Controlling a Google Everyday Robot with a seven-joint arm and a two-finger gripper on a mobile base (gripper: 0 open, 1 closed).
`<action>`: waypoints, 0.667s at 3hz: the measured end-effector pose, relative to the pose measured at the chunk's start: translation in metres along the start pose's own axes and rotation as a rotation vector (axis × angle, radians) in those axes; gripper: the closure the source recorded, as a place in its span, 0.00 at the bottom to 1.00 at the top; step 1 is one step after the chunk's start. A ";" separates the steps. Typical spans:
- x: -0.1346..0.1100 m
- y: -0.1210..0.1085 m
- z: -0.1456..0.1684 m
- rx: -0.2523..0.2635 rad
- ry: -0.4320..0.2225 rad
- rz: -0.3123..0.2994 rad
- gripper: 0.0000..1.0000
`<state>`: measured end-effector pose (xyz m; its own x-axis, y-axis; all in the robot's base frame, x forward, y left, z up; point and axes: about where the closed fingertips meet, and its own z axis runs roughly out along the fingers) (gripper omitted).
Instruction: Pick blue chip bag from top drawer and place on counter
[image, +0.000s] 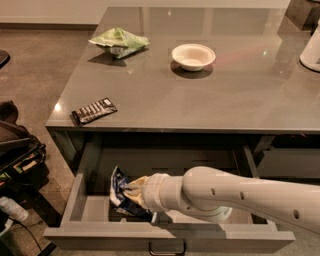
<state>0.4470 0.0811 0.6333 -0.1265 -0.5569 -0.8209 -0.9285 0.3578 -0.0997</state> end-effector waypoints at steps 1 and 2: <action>-0.021 0.002 -0.028 -0.056 0.031 -0.013 1.00; -0.042 0.005 -0.077 -0.073 0.108 -0.029 1.00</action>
Offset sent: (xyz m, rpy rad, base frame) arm -0.0475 -0.0691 0.1788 -0.2404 -0.0010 0.0664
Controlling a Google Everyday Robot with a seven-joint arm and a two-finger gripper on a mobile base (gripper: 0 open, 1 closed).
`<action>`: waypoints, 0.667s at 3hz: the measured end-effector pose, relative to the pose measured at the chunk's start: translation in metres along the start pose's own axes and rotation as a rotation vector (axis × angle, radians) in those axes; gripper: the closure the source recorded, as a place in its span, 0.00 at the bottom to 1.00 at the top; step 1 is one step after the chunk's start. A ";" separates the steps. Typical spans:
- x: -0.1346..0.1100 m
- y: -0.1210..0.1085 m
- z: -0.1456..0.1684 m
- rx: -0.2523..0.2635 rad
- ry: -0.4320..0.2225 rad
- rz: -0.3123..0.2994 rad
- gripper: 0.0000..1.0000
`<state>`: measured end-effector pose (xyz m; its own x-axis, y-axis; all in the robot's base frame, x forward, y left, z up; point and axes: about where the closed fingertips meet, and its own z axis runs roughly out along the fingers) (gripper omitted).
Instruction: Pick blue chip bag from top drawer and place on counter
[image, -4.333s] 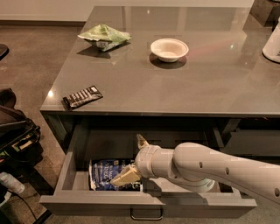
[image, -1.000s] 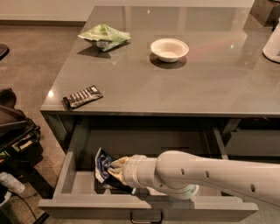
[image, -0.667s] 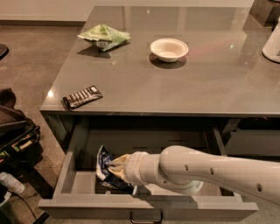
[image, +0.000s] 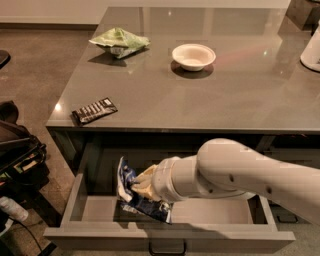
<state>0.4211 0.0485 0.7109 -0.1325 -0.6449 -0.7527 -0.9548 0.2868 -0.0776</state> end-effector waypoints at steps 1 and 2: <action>-0.023 0.001 -0.065 0.074 0.068 -0.037 1.00; -0.063 0.001 -0.135 0.195 0.108 -0.106 1.00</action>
Offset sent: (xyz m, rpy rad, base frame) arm -0.0482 -0.0888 0.2450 -0.2550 -0.3403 -0.1558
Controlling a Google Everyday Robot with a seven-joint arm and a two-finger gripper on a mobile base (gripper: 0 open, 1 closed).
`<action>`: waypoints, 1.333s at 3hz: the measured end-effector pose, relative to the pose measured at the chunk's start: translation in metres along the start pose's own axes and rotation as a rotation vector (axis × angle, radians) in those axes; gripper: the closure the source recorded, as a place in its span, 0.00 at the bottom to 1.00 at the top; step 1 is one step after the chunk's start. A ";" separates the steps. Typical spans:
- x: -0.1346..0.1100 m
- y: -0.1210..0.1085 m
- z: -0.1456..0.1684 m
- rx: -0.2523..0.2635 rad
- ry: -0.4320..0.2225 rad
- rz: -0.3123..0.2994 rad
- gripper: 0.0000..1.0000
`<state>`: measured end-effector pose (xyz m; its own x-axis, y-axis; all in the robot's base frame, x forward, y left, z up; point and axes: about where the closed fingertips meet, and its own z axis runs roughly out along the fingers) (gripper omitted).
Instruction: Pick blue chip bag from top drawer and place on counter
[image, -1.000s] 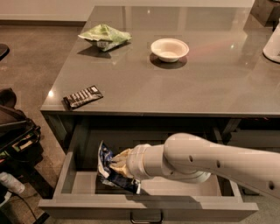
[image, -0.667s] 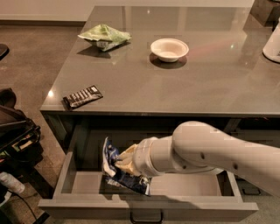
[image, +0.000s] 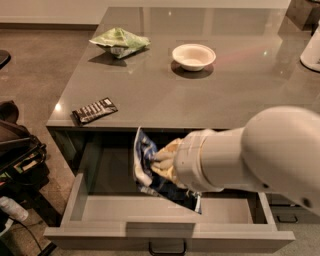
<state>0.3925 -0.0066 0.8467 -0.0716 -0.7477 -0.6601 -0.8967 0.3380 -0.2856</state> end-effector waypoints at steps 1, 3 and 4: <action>-0.010 0.001 -0.010 0.017 0.003 -0.025 1.00; -0.025 -0.023 -0.030 0.037 -0.021 -0.089 1.00; -0.056 -0.073 -0.054 0.072 -0.092 -0.190 1.00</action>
Offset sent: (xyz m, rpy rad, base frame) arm -0.0032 -0.0015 0.0216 -0.0276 -0.0374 0.0128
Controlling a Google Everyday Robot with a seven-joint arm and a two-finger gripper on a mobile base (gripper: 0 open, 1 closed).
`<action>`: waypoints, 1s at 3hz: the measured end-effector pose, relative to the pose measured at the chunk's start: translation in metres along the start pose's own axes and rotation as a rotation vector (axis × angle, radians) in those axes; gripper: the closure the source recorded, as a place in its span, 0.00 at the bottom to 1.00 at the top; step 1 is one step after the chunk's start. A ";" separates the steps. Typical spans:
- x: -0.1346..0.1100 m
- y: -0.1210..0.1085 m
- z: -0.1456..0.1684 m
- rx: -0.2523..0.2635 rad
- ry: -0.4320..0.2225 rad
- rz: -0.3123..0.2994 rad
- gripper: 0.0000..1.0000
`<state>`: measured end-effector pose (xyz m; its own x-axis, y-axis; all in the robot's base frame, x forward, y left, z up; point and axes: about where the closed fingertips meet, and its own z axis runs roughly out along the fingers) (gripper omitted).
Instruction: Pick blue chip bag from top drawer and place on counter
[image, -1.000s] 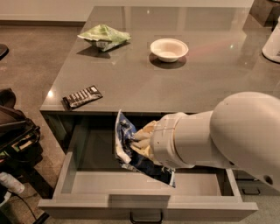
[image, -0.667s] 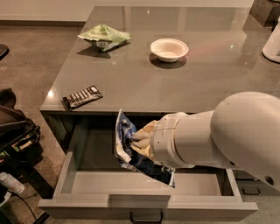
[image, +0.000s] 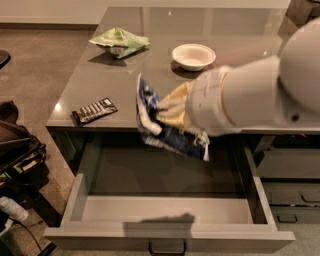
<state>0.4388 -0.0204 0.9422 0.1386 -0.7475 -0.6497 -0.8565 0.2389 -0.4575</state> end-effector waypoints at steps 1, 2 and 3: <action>-0.014 -0.054 0.004 0.026 -0.071 -0.074 1.00; -0.015 -0.093 0.021 0.026 -0.134 -0.095 1.00; -0.004 -0.113 0.041 0.010 -0.169 -0.071 1.00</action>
Offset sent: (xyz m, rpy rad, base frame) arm 0.1438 0.0015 0.0417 0.1306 -0.1263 0.1482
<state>0.5556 -0.0194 0.9718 0.2809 -0.6484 -0.7076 -0.8366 0.1959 -0.5116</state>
